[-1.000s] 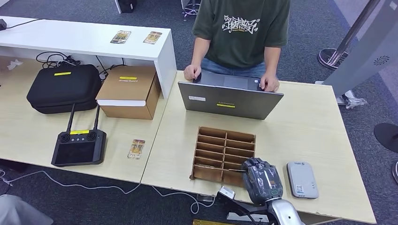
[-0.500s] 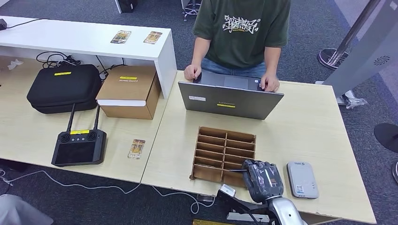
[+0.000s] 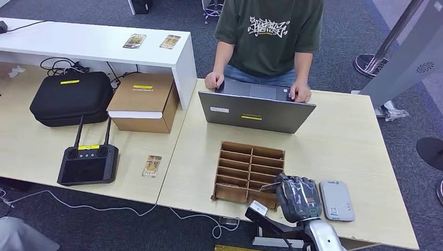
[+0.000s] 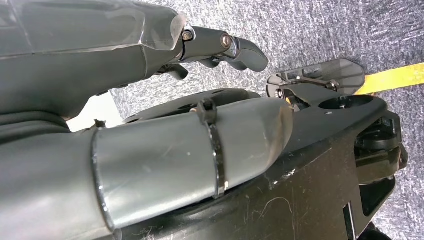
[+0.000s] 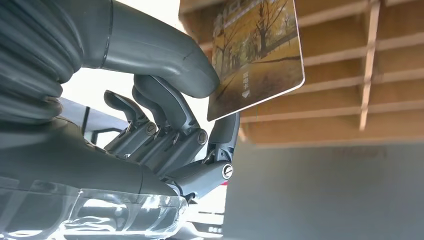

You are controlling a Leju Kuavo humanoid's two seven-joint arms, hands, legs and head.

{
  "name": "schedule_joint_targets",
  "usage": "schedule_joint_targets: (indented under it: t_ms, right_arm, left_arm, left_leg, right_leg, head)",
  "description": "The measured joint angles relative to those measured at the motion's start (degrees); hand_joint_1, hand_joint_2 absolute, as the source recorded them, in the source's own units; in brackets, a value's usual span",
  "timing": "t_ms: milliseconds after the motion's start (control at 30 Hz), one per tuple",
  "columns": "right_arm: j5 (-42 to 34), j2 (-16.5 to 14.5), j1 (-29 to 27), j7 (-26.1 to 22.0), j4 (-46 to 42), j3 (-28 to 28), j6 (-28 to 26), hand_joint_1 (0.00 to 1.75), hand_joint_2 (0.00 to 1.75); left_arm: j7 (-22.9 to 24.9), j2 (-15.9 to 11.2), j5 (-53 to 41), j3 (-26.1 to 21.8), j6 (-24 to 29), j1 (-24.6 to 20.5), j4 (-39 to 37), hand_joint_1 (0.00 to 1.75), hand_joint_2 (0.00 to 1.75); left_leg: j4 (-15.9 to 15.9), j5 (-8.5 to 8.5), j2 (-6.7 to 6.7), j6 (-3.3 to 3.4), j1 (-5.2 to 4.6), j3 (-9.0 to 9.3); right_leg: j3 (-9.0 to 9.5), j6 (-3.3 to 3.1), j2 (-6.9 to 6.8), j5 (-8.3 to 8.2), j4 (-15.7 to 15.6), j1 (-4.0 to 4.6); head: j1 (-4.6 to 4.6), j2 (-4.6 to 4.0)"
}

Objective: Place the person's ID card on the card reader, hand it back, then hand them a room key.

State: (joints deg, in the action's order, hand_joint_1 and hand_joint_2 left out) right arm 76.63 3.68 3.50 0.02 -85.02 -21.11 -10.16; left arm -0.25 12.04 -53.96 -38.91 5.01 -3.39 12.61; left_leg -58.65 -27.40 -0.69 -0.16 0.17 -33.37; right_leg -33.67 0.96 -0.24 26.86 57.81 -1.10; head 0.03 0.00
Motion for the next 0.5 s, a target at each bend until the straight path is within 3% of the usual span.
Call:
schedule_joint_targets:
  t_ms: [500]
  right_arm:
    - [1.2,0.6,-5.5,1.6,-11.2,5.0,-2.7,1.75,1.75]
  left_arm:
    - [-2.1,0.5,1.4,-1.9,0.9,0.0,0.0,0.00,0.00]
  left_leg:
    - [0.0,-0.01,0.02,0.00,0.00,0.00]
  right_leg:
    - [-0.01,0.00,0.02,0.00,0.0,0.00]
  head:
    - [0.00,0.00]
